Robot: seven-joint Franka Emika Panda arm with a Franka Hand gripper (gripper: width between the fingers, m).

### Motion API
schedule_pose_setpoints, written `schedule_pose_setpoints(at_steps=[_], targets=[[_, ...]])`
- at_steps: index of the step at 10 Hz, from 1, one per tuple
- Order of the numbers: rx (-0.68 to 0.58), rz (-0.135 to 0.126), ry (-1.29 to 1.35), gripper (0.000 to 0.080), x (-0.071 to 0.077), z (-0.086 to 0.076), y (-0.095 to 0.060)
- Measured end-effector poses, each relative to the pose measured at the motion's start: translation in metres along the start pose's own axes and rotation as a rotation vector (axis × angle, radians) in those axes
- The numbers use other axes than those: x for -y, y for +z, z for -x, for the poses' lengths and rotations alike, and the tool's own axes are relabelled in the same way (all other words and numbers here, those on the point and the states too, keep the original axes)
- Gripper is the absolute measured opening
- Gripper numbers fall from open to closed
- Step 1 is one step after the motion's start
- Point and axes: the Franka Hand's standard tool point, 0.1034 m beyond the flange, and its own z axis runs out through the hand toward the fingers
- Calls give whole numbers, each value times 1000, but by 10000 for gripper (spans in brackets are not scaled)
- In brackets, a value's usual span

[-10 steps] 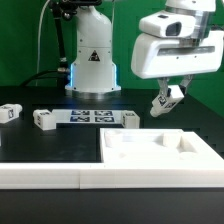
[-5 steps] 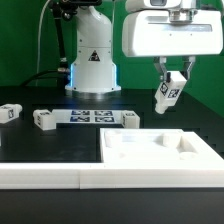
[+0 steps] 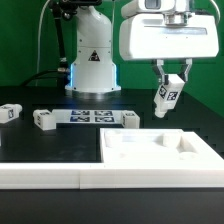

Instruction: Assemble one leg

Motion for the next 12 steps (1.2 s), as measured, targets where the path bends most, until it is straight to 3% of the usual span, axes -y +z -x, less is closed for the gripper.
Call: schedule_pose_setpoints(at_steps=[2,3,4,6,7,10,11,12], targets=[[17,-23,113,291,-12,-7,-11],[11,-31,138,291,-17,-20,-11],[-9,-33,144,291,-23,-32,-11],[-21,-32,142,291,-23,-37,-4],[-90,-14,140,291,-27,-42,-6],[-332,61,118,291,-37,-36,-4],[-312,54,121,291,-40,-41,0],[-325,54,124,291,-43,-56,-5]])
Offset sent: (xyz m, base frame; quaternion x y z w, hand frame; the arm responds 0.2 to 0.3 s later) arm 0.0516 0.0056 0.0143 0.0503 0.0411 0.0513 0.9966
